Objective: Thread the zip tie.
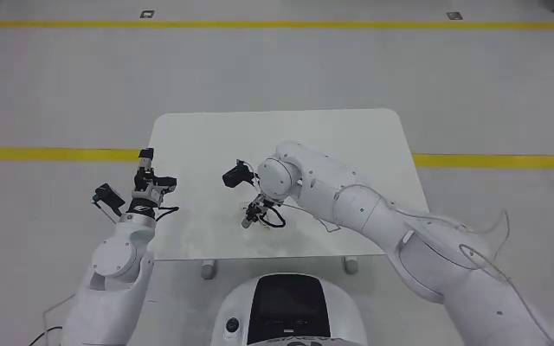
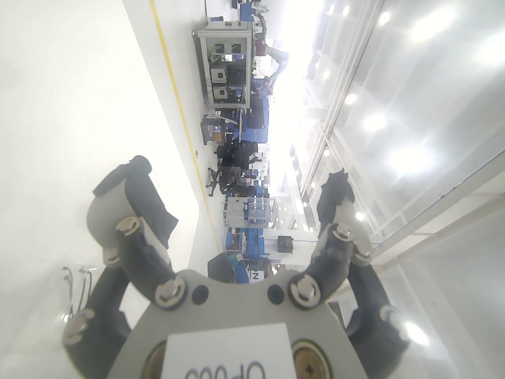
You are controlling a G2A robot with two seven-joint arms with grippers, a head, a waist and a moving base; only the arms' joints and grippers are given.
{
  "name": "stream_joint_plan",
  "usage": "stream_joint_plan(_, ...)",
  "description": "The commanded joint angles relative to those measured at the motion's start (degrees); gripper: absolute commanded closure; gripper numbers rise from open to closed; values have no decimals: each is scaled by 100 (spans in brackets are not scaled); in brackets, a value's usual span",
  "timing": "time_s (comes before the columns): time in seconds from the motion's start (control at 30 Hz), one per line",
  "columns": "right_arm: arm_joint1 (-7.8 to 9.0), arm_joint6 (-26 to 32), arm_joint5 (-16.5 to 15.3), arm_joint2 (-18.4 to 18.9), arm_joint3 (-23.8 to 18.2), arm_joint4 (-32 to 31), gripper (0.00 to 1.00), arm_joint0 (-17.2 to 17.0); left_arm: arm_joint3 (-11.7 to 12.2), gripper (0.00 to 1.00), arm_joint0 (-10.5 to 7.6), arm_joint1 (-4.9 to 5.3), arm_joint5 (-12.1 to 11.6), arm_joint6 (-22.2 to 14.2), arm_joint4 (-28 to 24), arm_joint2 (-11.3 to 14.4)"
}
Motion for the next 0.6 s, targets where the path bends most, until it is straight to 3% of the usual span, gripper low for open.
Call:
stream_joint_plan(0.0,0,1,2,0,-1,-1,0,0,0,0,0,0,0,0,0,0)
stream_joint_plan(0.23,0,1,2,0,-1,-1,0,0,0,0,0,0,0,0,0,0)
stream_joint_plan(0.37,-17,-149,256,-63,-157,-269,0,-103,0,0,0,0,0,0,0,0)
stream_joint_plan(0.47,-108,33,540,-193,-193,-575,0,-66,0,0,0,0,0,0,0,0)
stream_joint_plan(0.57,-241,59,587,-292,-122,-753,0,-24,0,0,0,0,0,0,0,0)
